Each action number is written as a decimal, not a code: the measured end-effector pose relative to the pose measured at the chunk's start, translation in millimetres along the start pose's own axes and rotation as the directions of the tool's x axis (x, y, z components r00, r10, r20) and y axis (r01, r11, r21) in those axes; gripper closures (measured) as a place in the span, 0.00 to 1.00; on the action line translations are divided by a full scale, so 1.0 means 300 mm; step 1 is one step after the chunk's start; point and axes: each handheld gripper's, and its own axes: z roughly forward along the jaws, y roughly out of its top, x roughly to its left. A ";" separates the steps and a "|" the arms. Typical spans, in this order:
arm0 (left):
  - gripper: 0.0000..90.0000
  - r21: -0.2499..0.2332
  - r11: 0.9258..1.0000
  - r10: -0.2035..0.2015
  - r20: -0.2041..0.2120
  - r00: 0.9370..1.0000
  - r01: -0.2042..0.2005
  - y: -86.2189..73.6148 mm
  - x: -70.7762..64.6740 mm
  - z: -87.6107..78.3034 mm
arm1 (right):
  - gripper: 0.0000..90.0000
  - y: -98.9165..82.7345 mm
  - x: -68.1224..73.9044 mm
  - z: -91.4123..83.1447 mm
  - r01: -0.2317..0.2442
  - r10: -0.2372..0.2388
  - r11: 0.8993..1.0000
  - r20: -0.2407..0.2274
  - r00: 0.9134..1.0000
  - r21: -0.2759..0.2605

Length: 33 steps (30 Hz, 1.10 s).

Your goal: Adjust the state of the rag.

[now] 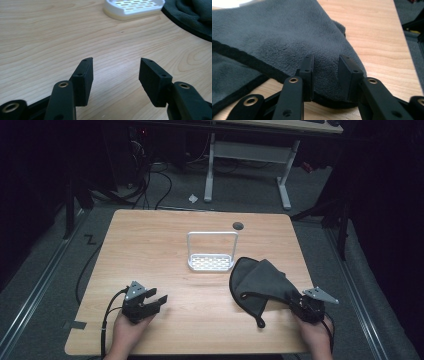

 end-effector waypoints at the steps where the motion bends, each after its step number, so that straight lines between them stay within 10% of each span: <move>1: 0.51 -0.001 1.000 -0.008 -0.002 1.000 0.008 -0.001 0.007 -0.004 | 0.74 0.000 0.000 0.000 0.000 0.000 1.000 0.000 1.000 0.000; 15: 0.51 -0.014 1.000 -0.025 -0.002 1.000 0.025 -0.003 0.028 -0.021 | 0.73 0.017 0.015 -0.010 0.006 -0.006 1.000 -0.008 1.000 -0.029; 22: 0.51 -0.004 1.000 -0.018 0.002 1.000 0.018 -0.006 0.012 -0.008 | 1.00 0.080 0.034 -0.009 0.064 -0.065 0.997 -0.032 0.997 -0.046; 27: 0.52 0.003 1.000 -0.009 0.009 1.000 0.009 -0.006 0.003 -0.001 | 1.00 0.155 0.027 0.064 0.083 -0.083 0.996 -0.006 0.997 -0.032; 33: 0.52 0.008 1.000 -0.001 0.018 1.000 0.001 -0.008 -0.003 0.001 | 1.00 0.204 -0.005 0.236 0.055 -0.056 0.992 -0.002 0.998 0.109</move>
